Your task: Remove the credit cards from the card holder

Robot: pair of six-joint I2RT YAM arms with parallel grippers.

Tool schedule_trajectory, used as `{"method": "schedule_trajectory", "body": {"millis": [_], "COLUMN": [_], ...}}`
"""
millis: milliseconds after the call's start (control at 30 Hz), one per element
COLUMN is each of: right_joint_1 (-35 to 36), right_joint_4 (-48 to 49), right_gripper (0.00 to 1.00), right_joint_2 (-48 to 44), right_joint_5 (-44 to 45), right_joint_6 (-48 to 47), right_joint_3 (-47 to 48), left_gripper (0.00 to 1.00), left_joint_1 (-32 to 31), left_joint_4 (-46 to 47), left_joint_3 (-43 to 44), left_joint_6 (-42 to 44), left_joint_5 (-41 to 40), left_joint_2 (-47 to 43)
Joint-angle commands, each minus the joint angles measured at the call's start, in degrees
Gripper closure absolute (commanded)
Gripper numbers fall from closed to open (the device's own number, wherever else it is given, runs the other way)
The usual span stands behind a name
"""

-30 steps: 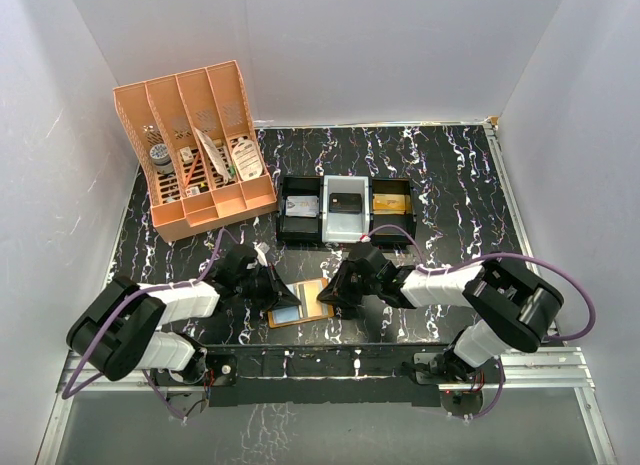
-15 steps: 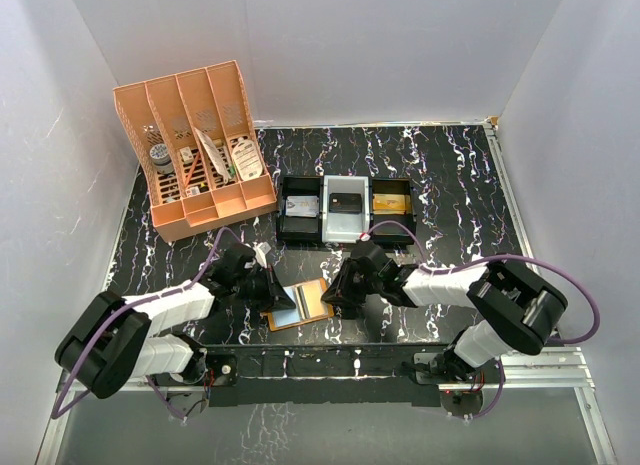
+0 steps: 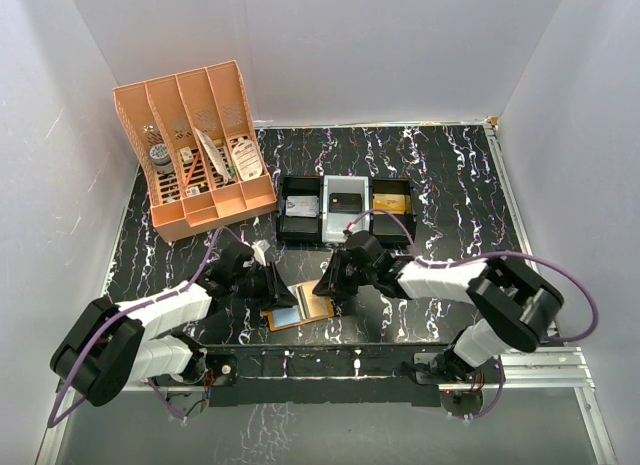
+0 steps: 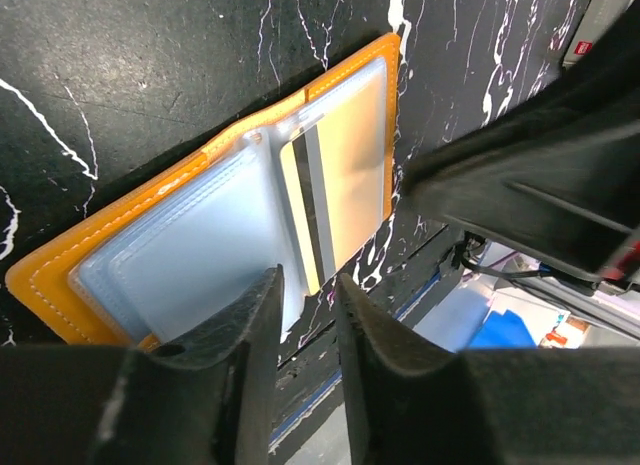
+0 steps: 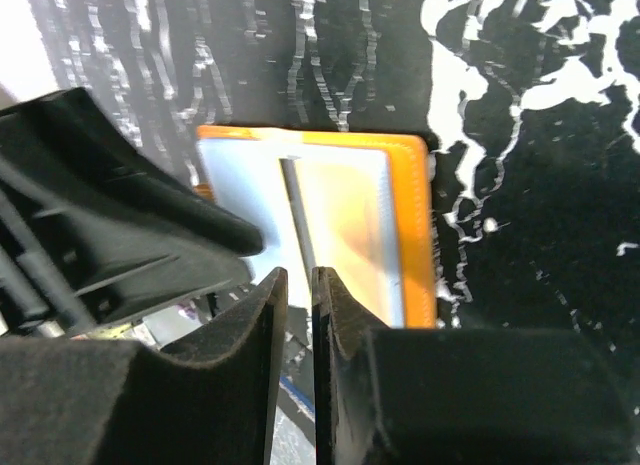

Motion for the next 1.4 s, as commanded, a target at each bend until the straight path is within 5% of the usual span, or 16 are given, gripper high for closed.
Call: {"method": "schedule_trajectory", "body": {"millis": [0,367,633,1267,1367], "right_joint_1": [-0.2,-0.2,-0.5,-0.5,-0.5], "right_joint_4": [-0.1,-0.2,-14.4,-8.1,-5.6], "right_gripper": [0.86,0.86,0.81,0.8,0.81], "right_joint_2": [6.4,8.0,2.0,7.8,7.9], "right_joint_5": [-1.0,-2.0,0.2,-0.2,-1.7], "right_joint_6": [-2.1,-1.3,-12.1,-8.6,-7.8], "right_joint_3": [2.4,0.6,12.6,6.3,5.5], "left_gripper": [0.69,0.58,0.57,0.6,0.67], "left_joint_1": [0.4,0.4,0.4,0.4,0.4], "left_joint_4": [-0.3,0.9,1.0,0.0,0.5], "left_joint_3": [3.1,0.4,0.1,3.3,3.4], "left_joint_6": [0.5,-2.2,-2.5,-1.8,-2.2], "left_joint_5": [1.7,-0.8,-3.4,-2.6,-1.7], "left_joint_2": [0.2,1.4,-1.5,2.9,4.6]}}
